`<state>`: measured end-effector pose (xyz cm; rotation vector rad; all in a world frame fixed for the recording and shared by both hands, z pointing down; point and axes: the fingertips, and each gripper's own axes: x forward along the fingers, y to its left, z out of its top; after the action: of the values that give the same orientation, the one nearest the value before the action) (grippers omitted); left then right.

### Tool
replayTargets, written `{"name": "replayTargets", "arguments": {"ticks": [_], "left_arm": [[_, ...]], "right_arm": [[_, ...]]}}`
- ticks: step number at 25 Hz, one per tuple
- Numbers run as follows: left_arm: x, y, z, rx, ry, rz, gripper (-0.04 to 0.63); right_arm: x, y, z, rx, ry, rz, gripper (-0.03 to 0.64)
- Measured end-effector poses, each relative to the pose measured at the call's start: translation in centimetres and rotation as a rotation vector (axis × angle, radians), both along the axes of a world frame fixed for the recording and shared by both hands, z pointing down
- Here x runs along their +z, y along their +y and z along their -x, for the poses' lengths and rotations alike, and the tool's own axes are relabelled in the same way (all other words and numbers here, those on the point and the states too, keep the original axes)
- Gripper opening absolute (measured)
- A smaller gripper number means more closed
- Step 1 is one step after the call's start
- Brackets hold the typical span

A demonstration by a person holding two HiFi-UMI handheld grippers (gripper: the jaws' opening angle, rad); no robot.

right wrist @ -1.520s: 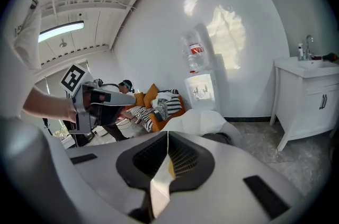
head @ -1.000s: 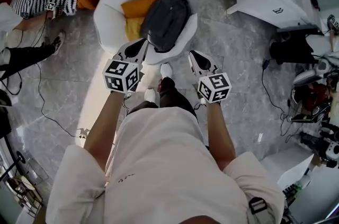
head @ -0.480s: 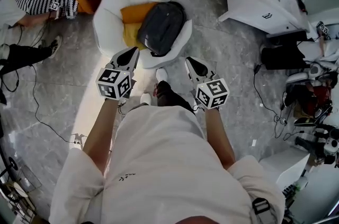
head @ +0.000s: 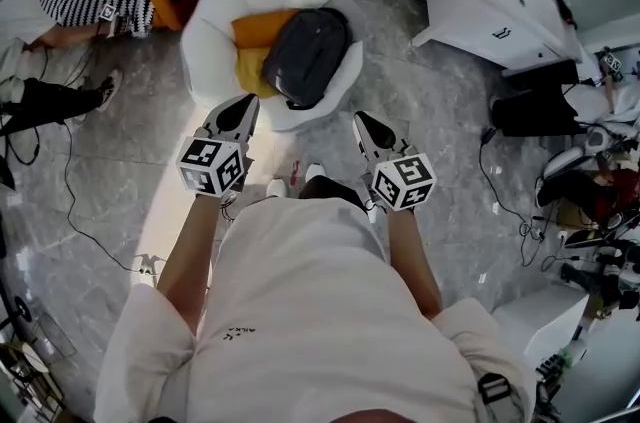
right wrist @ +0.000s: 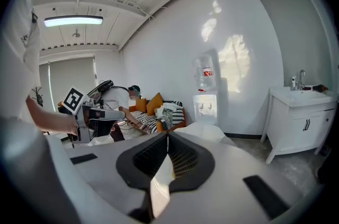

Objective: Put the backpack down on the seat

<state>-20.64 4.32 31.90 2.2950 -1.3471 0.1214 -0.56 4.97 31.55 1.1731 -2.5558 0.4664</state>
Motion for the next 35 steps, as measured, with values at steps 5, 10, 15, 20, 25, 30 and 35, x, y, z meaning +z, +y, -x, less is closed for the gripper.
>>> {"name": "replayTargets", "arguments": {"ticks": [5, 10, 15, 20, 25, 30, 35], "left_arm": [[-0.8, 0.7, -1.1, -0.001, -0.010, -0.018, 0.017], [-1.3, 1.5, -2.6, -0.008, -0.044, -0.031, 0.017], [-1.8, 1.9, -4.7, -0.038, -0.053, -0.030, 0.017], [-2.9, 1.7, -7.2, -0.071, -0.047, -0.045, 0.017], [-3.6, 2.0, -9.1, -0.080, -0.078, -0.060, 0.017], [-3.5, 2.2, -9.9, -0.098, -0.092, -0.064, 0.017], [-3.2, 3.0, -9.9, -0.110, -0.115, -0.051, 0.017]], "right_arm": [[-0.3, 0.2, -0.6, -0.013, -0.024, -0.007, 0.025], [-0.8, 0.2, -2.2, -0.031, -0.028, -0.018, 0.025], [-1.5, 0.1, -4.3, -0.068, -0.031, -0.025, 0.025], [-1.9, -0.1, -6.8, -0.093, -0.043, -0.022, 0.025], [-2.3, -0.4, -8.9, -0.101, -0.061, -0.025, 0.025], [-1.8, -0.3, -10.2, -0.116, -0.065, -0.024, 0.024], [-1.7, -0.2, -10.5, -0.117, -0.084, -0.029, 0.024]]}}
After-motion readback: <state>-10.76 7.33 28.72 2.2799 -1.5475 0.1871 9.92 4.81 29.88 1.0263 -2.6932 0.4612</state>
